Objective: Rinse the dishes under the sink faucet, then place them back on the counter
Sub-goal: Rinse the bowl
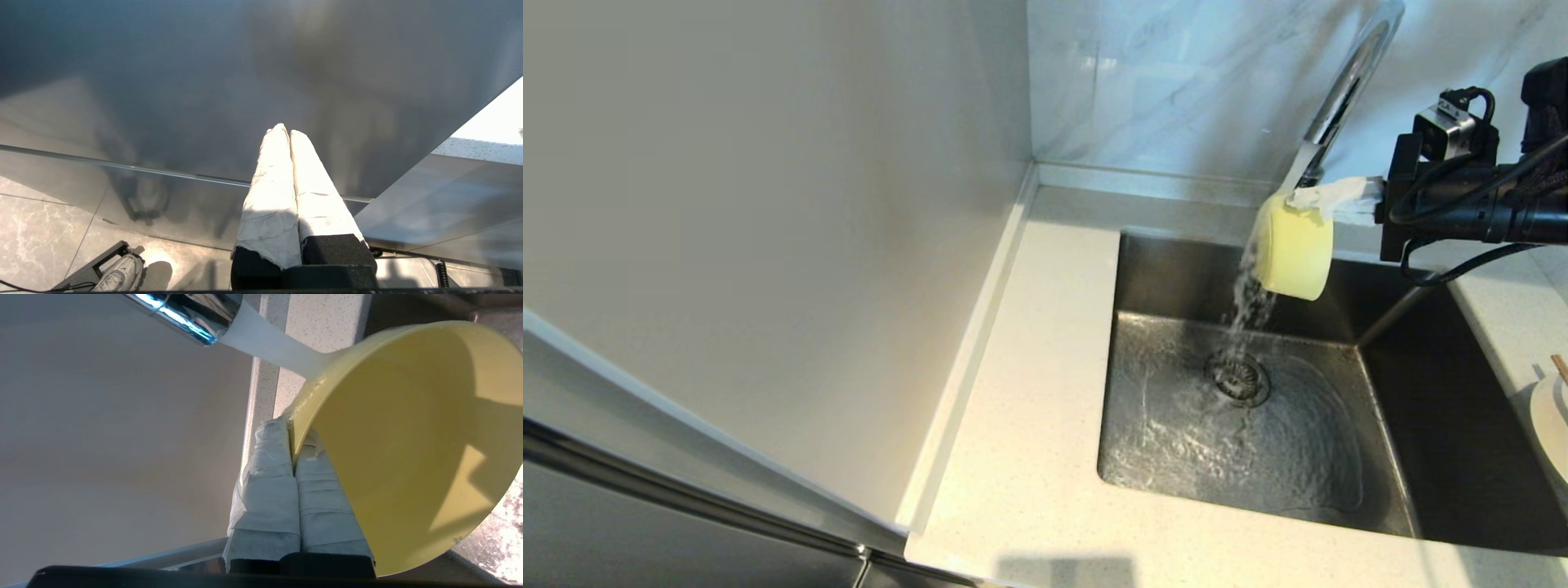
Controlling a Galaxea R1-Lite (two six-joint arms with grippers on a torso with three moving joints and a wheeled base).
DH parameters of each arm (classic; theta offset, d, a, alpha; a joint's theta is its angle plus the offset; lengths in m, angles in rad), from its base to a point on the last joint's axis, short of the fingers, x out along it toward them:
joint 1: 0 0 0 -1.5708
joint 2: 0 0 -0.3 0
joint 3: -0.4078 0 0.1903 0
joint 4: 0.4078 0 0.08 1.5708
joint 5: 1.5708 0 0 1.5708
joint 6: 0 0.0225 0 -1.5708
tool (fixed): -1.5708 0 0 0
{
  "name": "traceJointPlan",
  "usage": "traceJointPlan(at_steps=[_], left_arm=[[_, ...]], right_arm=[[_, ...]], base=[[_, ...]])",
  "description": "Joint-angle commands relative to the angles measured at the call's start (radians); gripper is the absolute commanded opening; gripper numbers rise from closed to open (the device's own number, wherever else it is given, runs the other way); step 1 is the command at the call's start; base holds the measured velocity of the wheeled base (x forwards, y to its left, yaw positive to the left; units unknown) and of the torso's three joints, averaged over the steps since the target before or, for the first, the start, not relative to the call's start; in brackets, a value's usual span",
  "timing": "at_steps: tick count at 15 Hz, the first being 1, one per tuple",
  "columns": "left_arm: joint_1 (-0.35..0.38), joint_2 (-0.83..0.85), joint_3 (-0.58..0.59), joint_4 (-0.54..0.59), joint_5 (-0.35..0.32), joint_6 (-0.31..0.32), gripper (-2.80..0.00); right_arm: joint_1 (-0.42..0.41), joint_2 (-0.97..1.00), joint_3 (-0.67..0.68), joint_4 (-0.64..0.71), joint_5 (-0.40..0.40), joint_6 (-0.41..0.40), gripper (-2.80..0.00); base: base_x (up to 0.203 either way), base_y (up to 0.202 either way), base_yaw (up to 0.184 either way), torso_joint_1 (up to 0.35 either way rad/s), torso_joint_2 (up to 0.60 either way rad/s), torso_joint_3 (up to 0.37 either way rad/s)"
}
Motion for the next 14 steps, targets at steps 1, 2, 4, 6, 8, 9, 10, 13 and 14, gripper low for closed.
traceJointPlan(at_steps=[1,2,4,6,8,9,10,13,14], left_arm=[[0.0,0.0,0.0,0.0,0.0,0.0,-2.8],[0.0,0.0,0.0,0.0,0.0,0.0,-2.8],[0.0,0.0,0.0,0.0,0.0,0.0,-2.8],[0.0,0.0,0.0,0.0,0.0,0.0,-2.8],[0.0,0.0,0.0,0.0,0.0,0.0,-2.8],[0.0,0.0,0.0,0.0,0.0,0.0,-2.8],[0.0,0.001,0.0,0.0,0.0,0.0,-2.8],[0.0,0.0,0.0,0.0,0.0,0.0,-2.8],[0.0,0.0,0.0,0.0,0.0,0.0,-2.8]], right_arm=[[0.0,-0.01,0.004,0.001,0.005,0.005,-2.8],[0.004,-0.014,0.006,0.002,0.005,0.006,-2.8],[0.019,-0.027,0.01,0.005,0.006,0.006,-2.8],[0.028,-0.045,0.026,0.005,0.007,0.005,-2.8],[0.026,-0.051,0.051,0.004,-0.001,-0.003,-2.8],[0.012,-0.057,0.073,0.004,-0.021,-0.008,-2.8],[-0.017,-0.06,0.095,0.007,-0.042,-0.027,-2.8],[-0.115,-0.074,0.139,0.093,-0.069,-0.221,-2.8],[-0.133,-0.075,0.144,0.135,-0.106,-0.326,-2.8]], base=[[0.0,0.0,0.0,0.0,0.0,0.0],[0.0,0.0,0.0,0.0,0.0,0.0],[0.0,0.0,0.0,0.0,0.0,0.0],[0.0,0.0,0.0,0.0,0.0,0.0],[0.0,0.0,0.0,0.0,0.0,0.0],[0.0,0.0,0.0,0.0,0.0,0.0],[0.0,0.0,0.0,0.0,0.0,0.0],[0.0,0.0,0.0,0.0,0.0,0.0],[0.0,0.0,0.0,0.0,0.0,0.0]])
